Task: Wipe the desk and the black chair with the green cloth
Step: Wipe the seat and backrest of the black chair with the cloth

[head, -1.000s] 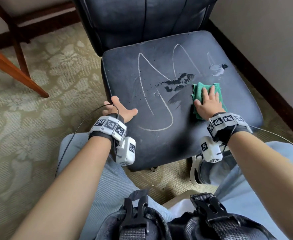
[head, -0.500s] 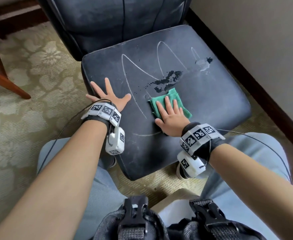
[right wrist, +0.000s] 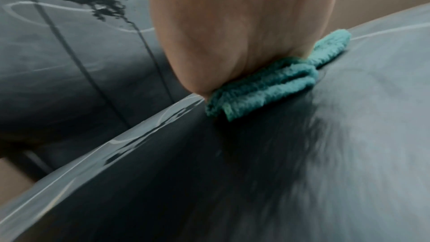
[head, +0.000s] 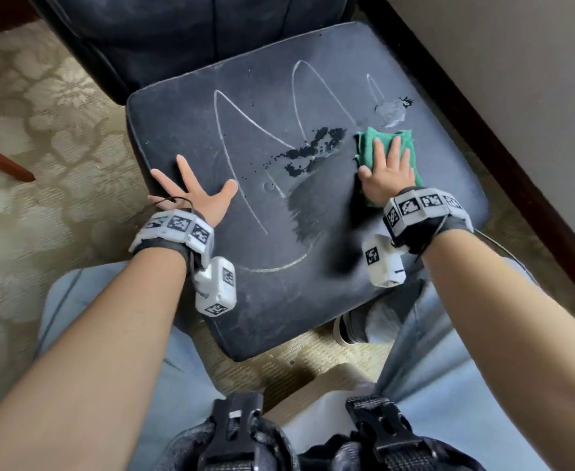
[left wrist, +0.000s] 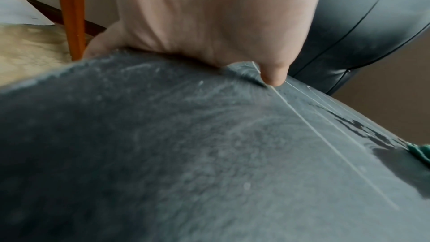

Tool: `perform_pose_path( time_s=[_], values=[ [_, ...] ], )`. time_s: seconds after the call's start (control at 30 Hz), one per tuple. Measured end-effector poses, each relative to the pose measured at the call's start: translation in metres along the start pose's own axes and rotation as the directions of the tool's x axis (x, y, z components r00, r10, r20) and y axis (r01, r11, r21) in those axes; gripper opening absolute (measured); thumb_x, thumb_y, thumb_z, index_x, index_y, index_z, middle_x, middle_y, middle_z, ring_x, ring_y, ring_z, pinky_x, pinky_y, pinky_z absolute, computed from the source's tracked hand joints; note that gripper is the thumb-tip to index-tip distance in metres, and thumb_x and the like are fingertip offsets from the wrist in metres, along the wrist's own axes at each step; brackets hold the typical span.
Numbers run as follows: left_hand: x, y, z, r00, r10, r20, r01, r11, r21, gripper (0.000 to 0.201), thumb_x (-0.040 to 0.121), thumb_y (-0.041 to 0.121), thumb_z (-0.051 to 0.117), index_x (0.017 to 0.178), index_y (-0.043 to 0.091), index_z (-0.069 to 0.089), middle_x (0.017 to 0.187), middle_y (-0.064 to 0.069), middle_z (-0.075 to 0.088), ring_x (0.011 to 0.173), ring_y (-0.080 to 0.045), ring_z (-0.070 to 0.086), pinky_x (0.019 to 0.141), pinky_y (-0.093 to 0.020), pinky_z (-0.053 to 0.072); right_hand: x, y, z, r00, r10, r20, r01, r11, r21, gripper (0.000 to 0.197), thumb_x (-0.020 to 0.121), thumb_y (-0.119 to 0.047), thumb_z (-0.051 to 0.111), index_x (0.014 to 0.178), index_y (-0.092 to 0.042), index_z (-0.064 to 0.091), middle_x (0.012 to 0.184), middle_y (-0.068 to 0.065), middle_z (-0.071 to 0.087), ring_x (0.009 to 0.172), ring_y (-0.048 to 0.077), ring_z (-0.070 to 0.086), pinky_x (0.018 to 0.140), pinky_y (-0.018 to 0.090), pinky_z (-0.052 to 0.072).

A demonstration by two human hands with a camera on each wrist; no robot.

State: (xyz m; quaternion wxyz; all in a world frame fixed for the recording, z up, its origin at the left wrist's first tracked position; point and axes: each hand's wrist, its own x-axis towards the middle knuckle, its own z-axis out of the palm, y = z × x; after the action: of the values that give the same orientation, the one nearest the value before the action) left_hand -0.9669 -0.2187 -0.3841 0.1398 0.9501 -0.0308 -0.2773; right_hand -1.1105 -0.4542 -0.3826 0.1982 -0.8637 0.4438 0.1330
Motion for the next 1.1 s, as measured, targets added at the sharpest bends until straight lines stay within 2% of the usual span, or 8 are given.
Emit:
perform_pose_path(
  time_s=[0.17, 0.33, 0.43, 0.63, 0.8, 0.93, 1.03, 1.1],
  values=[
    [-0.001, 0.001, 0.002, 1.000, -0.004, 0.001, 0.004, 0.999, 0.040, 0.092, 0.084, 0.071, 0.038, 0.148, 0.034, -0.017, 0.154, -0.009, -0.029, 0.140, -0.050, -0.001, 0.112, -0.058, 0.002, 0.040, 0.029, -0.022, 0.988, 0.135, -0.077, -0.128, 0.988, 0.084, 0.059, 0.100, -0.032, 0.032, 0.152, -0.020, 0.009, 0.159, 0.011, -0.004, 0.145, 0.033, -0.002, 0.115, 0.048, 0.005],
    [0.003, -0.005, 0.005, 0.998, 0.041, 0.054, -0.046, 0.993, 0.107, 0.096, 0.082, 0.074, 0.040, 0.146, 0.036, -0.021, 0.151, -0.013, -0.033, 0.137, -0.054, -0.006, 0.110, -0.062, 0.003, 0.072, 0.018, -0.038, 0.961, 0.248, -0.120, -0.227, 0.960, 0.166, 0.051, 0.101, -0.021, 0.027, 0.151, -0.015, 0.016, 0.159, 0.013, 0.002, 0.144, 0.037, 0.000, 0.115, 0.040, 0.002],
    [0.003, -0.006, 0.008, 0.998, 0.032, 0.053, -0.037, 0.996, 0.085, 0.096, 0.081, 0.075, 0.040, 0.146, 0.037, -0.020, 0.150, -0.014, -0.034, 0.137, -0.055, -0.006, 0.110, -0.063, 0.004, 0.081, -0.001, -0.044, 0.981, 0.173, -0.088, -0.162, 0.980, 0.114, 0.052, 0.101, -0.025, 0.026, 0.151, -0.016, 0.015, 0.158, 0.015, 0.001, 0.145, 0.036, -0.002, 0.117, 0.044, 0.000],
    [0.004, -0.006, 0.008, 0.997, 0.027, 0.066, -0.033, 0.995, 0.092, 0.099, 0.078, 0.078, 0.039, 0.146, 0.037, -0.020, 0.150, -0.014, -0.035, 0.136, -0.055, -0.008, 0.109, -0.065, 0.006, 0.048, -0.032, -0.014, 0.984, -0.176, 0.015, 0.177, 0.978, -0.109, 0.058, 0.099, -0.035, 0.035, 0.151, -0.029, 0.010, 0.160, 0.003, -0.003, 0.145, 0.035, -0.004, 0.115, 0.051, 0.005],
    [0.002, -0.003, 0.004, 0.998, 0.025, 0.058, -0.032, 0.991, 0.128, 0.097, 0.080, 0.078, 0.037, 0.146, 0.036, -0.019, 0.151, -0.014, -0.033, 0.137, -0.055, -0.005, 0.110, -0.063, 0.007, -0.003, -0.032, -0.006, 0.858, -0.399, 0.324, 0.469, 0.865, -0.178, 0.058, 0.102, -0.034, 0.029, 0.151, -0.028, -0.001, 0.158, 0.003, -0.015, 0.144, 0.036, -0.014, 0.114, 0.051, -0.002],
    [0.000, -0.002, 0.000, 0.998, 0.030, 0.055, -0.037, 0.989, 0.145, 0.096, 0.080, 0.078, 0.036, 0.147, 0.036, -0.018, 0.151, -0.014, -0.032, 0.137, -0.054, -0.004, 0.110, -0.062, 0.006, -0.043, -0.029, 0.003, 0.745, -0.507, 0.433, 0.638, 0.731, -0.243, 0.058, 0.102, -0.032, 0.029, 0.151, -0.024, -0.002, 0.158, 0.005, -0.014, 0.143, 0.040, -0.011, 0.114, 0.054, 0.003],
    [-0.002, 0.000, -0.003, 0.998, 0.022, 0.059, -0.031, 0.986, 0.163, 0.095, 0.080, 0.078, 0.034, 0.147, 0.035, -0.018, 0.152, -0.015, -0.030, 0.138, -0.054, -0.002, 0.110, -0.062, 0.007, -0.058, -0.027, 0.008, 0.657, -0.553, 0.513, 0.729, 0.640, -0.244, 0.057, 0.102, -0.029, 0.027, 0.150, -0.026, -0.004, 0.158, 0.001, -0.016, 0.143, 0.038, -0.014, 0.114, 0.053, 0.000],
    [-0.004, 0.000, -0.004, 0.998, 0.013, 0.063, -0.023, 0.986, 0.164, 0.094, 0.080, 0.079, 0.032, 0.147, 0.035, -0.018, 0.152, -0.015, -0.029, 0.138, -0.053, -0.001, 0.111, -0.062, 0.007, -0.059, -0.027, 0.009, 0.642, -0.565, 0.518, 0.742, 0.628, -0.235, 0.056, 0.103, -0.029, 0.027, 0.150, -0.029, -0.003, 0.158, -0.001, -0.016, 0.143, 0.036, -0.015, 0.114, 0.052, -0.001]
  ],
)
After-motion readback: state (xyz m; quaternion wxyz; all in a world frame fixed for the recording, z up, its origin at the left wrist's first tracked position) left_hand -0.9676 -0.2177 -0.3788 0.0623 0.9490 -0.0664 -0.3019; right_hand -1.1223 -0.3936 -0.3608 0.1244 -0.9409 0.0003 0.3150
